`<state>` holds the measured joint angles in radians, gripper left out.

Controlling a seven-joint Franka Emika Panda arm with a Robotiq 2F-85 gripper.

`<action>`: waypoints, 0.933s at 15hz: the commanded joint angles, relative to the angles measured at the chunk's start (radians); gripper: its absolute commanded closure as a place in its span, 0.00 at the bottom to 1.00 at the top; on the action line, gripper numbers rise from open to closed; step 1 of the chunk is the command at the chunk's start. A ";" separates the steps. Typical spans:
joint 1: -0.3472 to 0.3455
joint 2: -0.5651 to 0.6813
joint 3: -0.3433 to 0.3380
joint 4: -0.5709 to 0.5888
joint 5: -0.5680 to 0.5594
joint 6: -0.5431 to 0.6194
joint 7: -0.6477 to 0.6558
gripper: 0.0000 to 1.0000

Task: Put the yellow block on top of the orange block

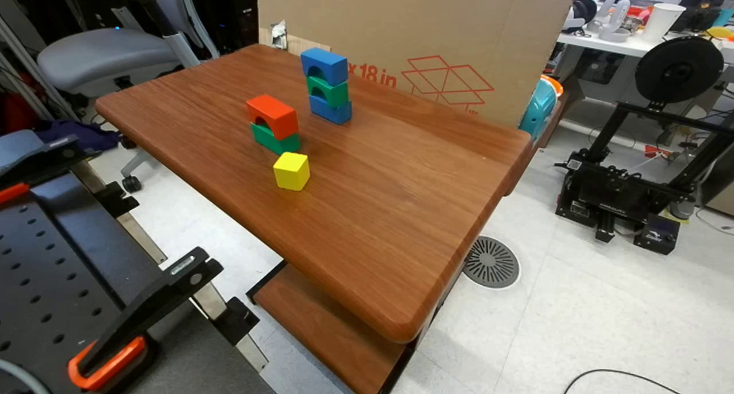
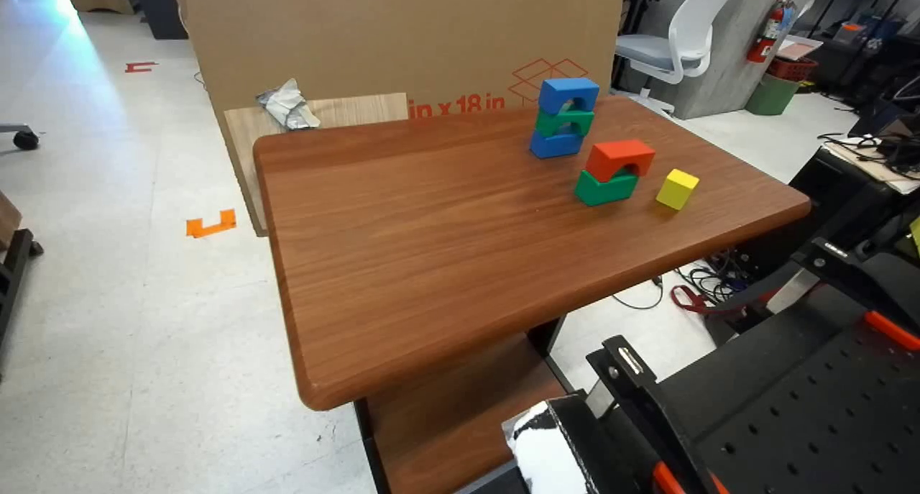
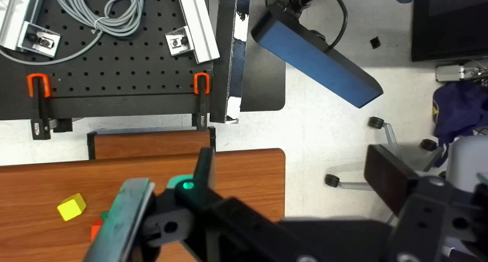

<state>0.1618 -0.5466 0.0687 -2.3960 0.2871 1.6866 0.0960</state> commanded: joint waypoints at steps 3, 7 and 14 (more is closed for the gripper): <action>-0.055 0.028 -0.016 -0.007 -0.058 0.031 -0.090 0.00; -0.115 0.026 -0.065 -0.051 -0.162 0.105 -0.188 0.00; -0.184 0.126 -0.160 -0.129 -0.250 0.318 -0.312 0.00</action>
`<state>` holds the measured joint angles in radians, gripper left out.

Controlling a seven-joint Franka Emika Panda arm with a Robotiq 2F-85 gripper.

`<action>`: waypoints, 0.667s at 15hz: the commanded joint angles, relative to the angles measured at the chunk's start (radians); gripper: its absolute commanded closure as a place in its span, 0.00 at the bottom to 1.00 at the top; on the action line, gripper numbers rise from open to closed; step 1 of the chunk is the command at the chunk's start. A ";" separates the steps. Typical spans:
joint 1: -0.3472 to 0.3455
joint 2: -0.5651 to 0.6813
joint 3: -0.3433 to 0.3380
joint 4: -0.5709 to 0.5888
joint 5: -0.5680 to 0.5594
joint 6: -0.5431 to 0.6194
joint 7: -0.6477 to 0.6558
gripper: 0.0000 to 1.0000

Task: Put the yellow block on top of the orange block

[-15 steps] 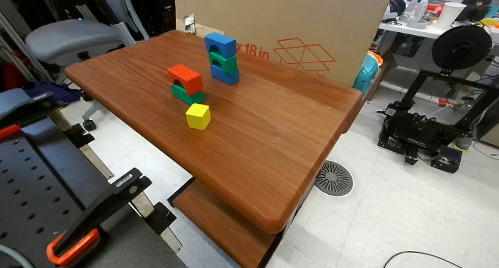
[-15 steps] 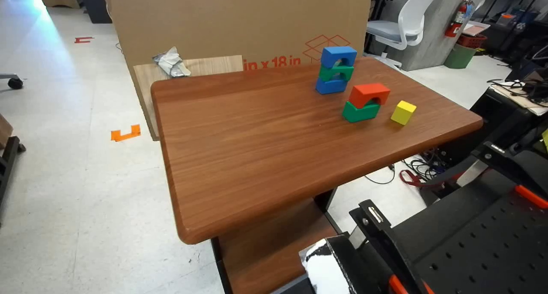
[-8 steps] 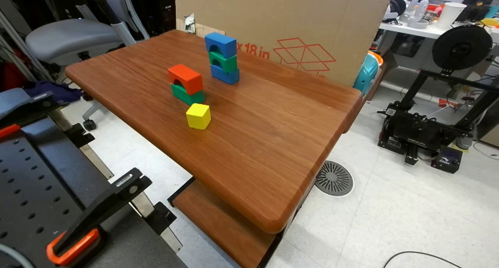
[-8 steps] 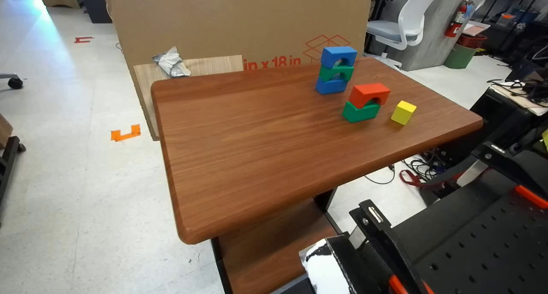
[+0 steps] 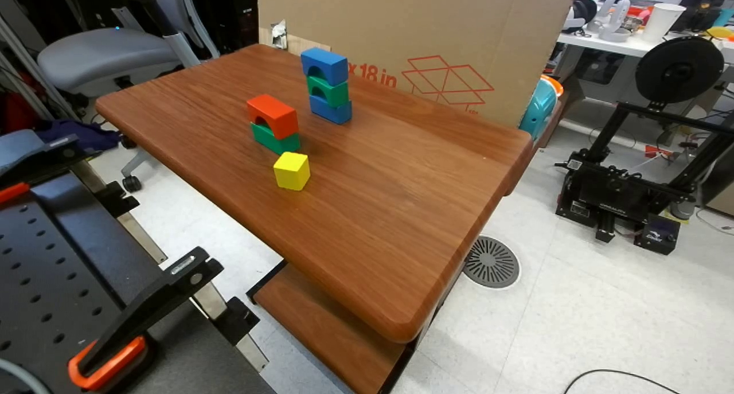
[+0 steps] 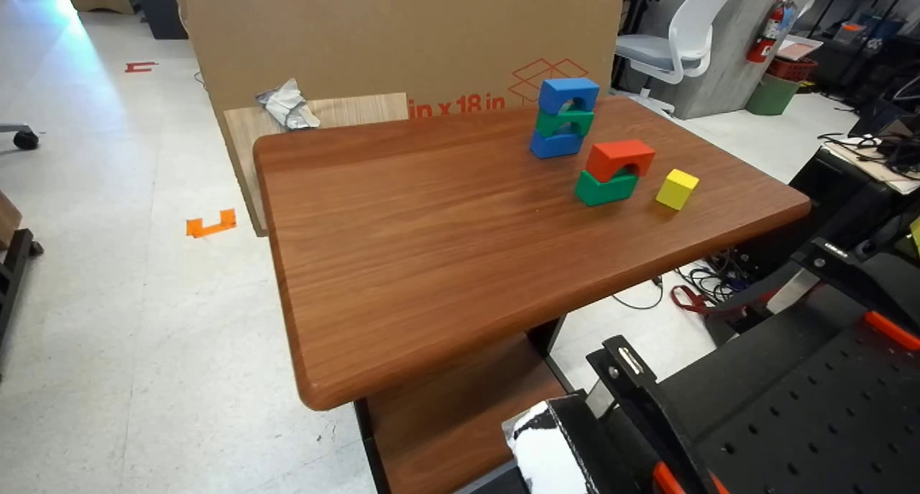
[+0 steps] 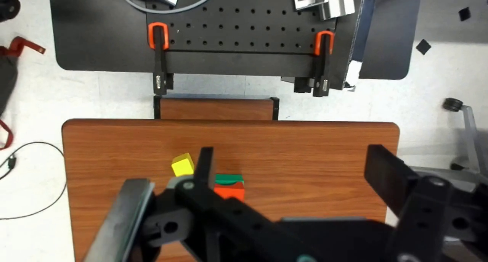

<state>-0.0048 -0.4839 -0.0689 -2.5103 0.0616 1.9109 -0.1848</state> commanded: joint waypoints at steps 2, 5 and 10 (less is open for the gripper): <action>-0.024 0.118 -0.031 -0.025 -0.019 0.158 -0.040 0.00; -0.029 0.205 -0.029 -0.036 -0.025 0.240 -0.032 0.00; -0.040 0.345 -0.021 -0.036 -0.065 0.353 -0.006 0.00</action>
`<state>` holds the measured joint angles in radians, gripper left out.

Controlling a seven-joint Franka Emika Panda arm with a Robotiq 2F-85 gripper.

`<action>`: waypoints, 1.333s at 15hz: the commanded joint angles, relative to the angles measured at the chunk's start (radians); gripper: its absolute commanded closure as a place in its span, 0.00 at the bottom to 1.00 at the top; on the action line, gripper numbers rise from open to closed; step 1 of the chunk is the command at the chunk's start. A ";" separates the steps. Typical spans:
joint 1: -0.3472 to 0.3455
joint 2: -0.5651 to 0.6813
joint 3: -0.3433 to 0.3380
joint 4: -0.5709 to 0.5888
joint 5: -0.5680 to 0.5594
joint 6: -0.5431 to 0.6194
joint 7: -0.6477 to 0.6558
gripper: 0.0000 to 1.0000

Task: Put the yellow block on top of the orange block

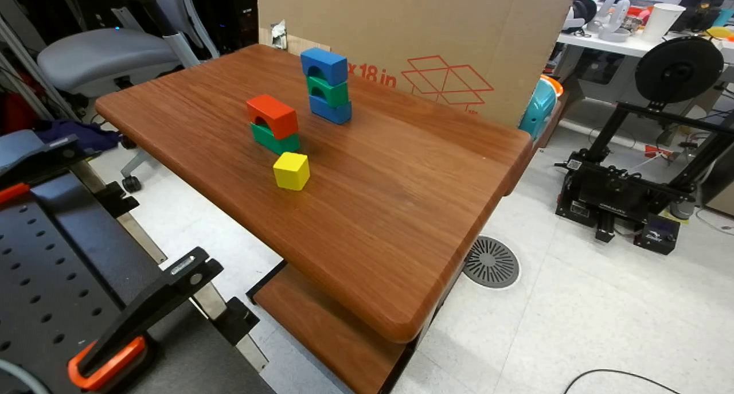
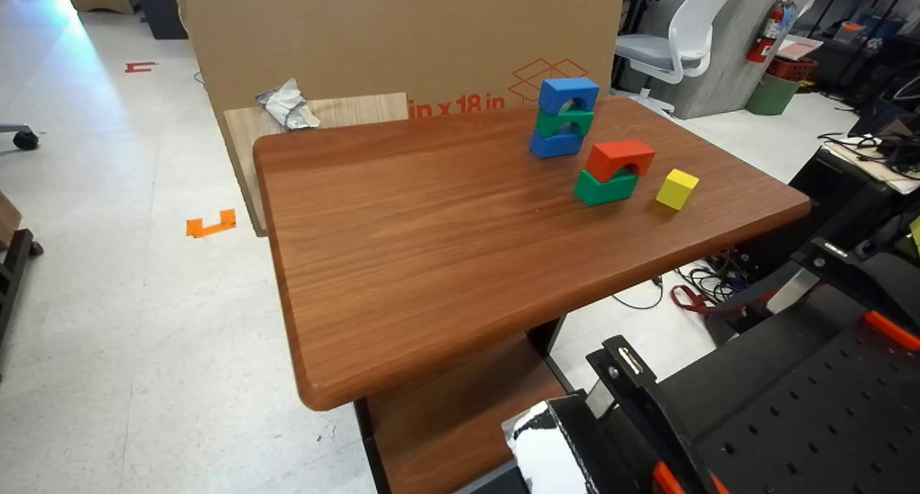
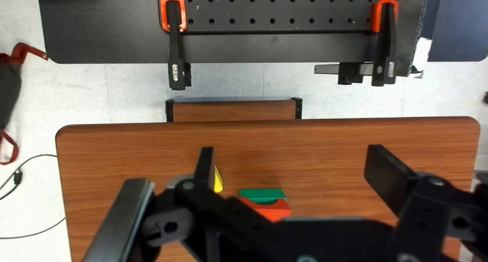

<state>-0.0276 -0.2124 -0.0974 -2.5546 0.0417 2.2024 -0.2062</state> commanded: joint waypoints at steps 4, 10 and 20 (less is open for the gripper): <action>-0.030 0.170 0.002 0.025 -0.087 0.132 0.019 0.00; -0.054 0.323 -0.004 0.056 -0.114 0.286 0.020 0.00; -0.057 0.531 -0.047 0.119 -0.272 0.474 0.029 0.00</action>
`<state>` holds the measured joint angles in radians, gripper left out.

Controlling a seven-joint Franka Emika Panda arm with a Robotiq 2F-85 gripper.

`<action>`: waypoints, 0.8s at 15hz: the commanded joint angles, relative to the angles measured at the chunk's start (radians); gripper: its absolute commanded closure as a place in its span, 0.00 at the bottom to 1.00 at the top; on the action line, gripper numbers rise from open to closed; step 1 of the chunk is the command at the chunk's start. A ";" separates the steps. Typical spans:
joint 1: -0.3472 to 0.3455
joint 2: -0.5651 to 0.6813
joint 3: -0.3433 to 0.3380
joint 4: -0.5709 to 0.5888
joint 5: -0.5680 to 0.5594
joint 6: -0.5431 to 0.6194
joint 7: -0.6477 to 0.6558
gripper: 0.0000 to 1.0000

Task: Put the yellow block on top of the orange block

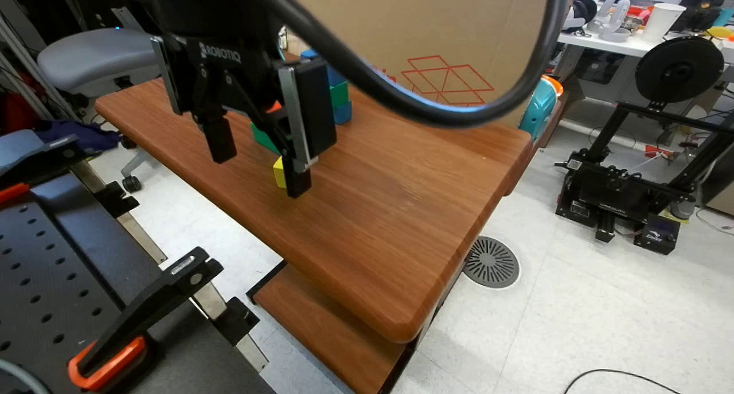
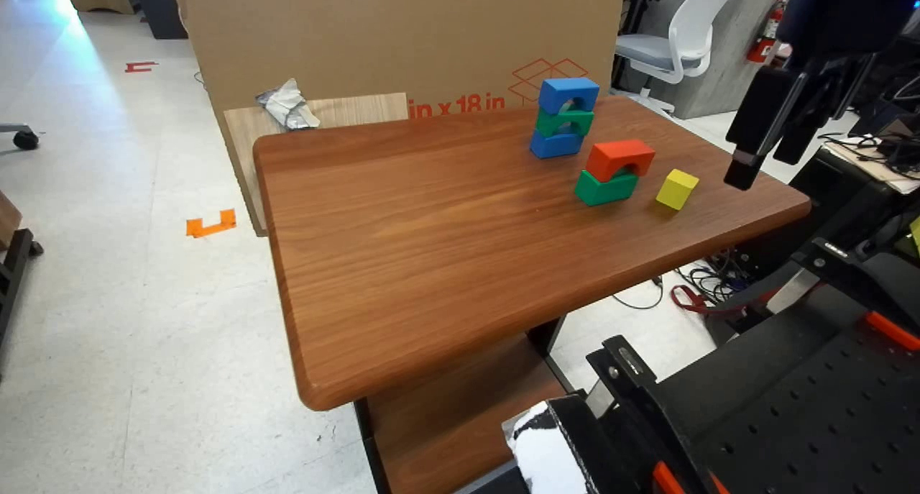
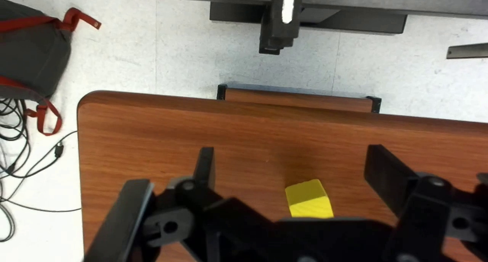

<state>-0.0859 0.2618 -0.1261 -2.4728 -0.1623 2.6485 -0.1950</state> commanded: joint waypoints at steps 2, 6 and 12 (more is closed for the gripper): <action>0.005 0.088 -0.025 0.060 -0.094 0.024 0.023 0.00; 0.008 0.133 -0.018 0.099 -0.105 0.020 0.027 0.00; 0.021 0.181 -0.005 0.131 -0.099 -0.001 0.020 0.00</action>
<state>-0.0722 0.4124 -0.1350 -2.3693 -0.2398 2.6514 -0.1871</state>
